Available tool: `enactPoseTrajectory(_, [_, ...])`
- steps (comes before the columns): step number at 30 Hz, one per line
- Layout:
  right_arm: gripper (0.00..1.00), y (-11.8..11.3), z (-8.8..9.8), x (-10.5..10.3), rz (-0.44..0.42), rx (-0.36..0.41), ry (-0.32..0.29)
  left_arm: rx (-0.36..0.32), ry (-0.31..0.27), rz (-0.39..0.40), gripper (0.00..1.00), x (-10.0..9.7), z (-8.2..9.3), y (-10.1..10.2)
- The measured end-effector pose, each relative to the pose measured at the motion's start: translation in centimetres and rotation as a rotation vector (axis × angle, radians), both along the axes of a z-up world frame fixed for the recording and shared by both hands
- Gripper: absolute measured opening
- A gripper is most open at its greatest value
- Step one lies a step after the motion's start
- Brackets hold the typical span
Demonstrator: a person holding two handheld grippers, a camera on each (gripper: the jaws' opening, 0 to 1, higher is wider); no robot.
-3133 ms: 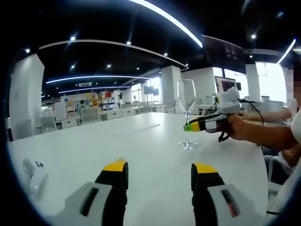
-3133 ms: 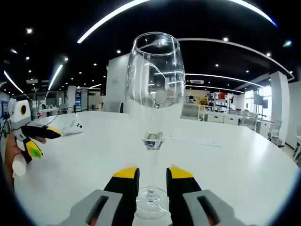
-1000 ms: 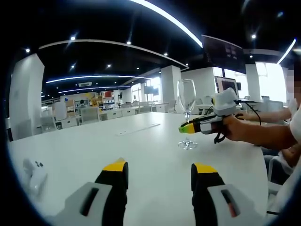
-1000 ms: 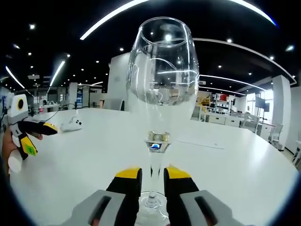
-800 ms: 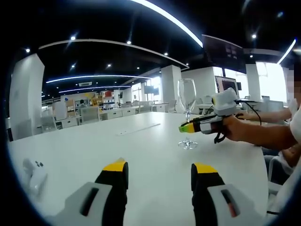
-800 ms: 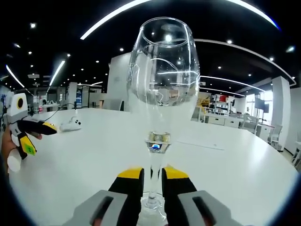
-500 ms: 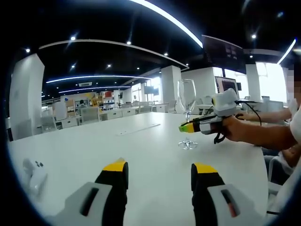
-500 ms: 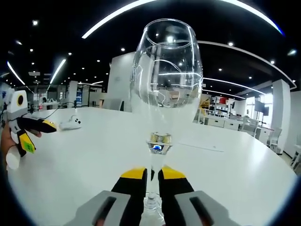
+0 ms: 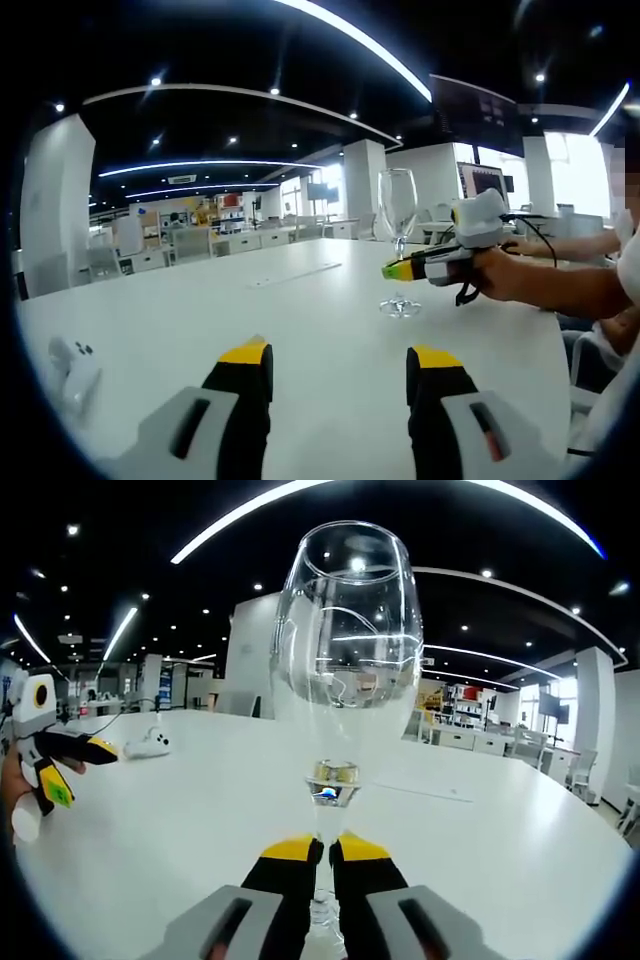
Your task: Stand the stemmed glass upright on the table place it in front of you
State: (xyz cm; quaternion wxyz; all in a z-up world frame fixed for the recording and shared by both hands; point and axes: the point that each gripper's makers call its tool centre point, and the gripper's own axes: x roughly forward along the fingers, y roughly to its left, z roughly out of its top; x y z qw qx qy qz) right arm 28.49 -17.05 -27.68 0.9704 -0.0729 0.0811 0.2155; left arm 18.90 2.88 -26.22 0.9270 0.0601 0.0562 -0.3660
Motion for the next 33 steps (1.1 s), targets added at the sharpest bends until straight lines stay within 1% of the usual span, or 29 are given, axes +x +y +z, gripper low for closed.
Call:
enactPoseTrajectory(17, [0.1, -0.03, -0.02, 0.04, -0.004, 0.031, 0.017, 0.001, 0.001, 0.001, 0.54, 0.06, -0.01, 0.04])
enactPoseTrajectory(33, [0.1, 0.11, 0.01, -0.18, -0.001, 0.022, 0.015, 0.0, 0.003, -0.001, 0.54, -0.01, -0.12, 0.0])
